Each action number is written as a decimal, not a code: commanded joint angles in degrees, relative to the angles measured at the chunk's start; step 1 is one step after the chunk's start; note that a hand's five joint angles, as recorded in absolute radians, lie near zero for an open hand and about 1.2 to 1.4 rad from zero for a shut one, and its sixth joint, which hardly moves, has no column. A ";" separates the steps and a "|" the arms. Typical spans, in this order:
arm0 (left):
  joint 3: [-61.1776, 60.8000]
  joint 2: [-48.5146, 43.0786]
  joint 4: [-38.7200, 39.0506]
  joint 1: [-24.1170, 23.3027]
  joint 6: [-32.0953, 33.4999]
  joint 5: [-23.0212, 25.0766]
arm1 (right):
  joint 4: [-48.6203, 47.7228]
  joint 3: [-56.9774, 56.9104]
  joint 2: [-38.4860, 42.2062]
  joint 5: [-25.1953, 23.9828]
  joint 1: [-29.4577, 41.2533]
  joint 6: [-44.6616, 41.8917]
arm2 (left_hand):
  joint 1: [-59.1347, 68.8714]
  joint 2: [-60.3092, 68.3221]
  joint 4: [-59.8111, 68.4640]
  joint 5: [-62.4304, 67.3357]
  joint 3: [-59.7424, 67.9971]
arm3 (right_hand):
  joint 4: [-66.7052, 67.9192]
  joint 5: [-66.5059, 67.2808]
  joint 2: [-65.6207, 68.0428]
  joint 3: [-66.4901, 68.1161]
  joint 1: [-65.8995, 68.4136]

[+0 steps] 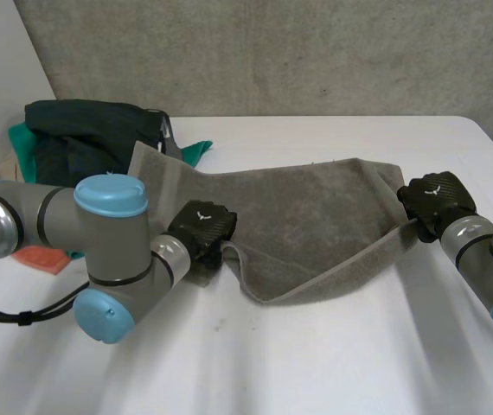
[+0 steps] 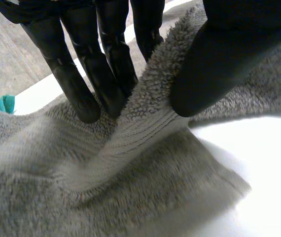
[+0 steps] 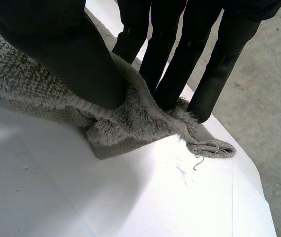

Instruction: Fold the laundry.

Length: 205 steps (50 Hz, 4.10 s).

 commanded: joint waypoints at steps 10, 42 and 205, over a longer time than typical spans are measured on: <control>-2.38 23.83 -15.54 5.51 -3.99 -1.27 | 16.29 -3.42 -17.58 1.18 -6.06 -13.13 | 14.96 13.65 13.77 14.62 14.16 | 11.16 11.81 13.02 11.90 16.02; 12.37 4.88 -1.70 7.81 29.39 -9.97 | 28.62 -25.47 -3.90 10.75 -3.96 -16.65 | 14.96 13.65 13.77 14.62 14.16 | 11.16 11.81 13.02 11.90 16.02; 13.45 -8.58 22.94 -6.78 -16.55 -13.05 | 17.97 -26.72 -38.87 3.28 23.02 -5.23 | -53.15 -54.46 -54.34 -53.48 -53.94 | 11.16 11.81 13.02 11.90 16.02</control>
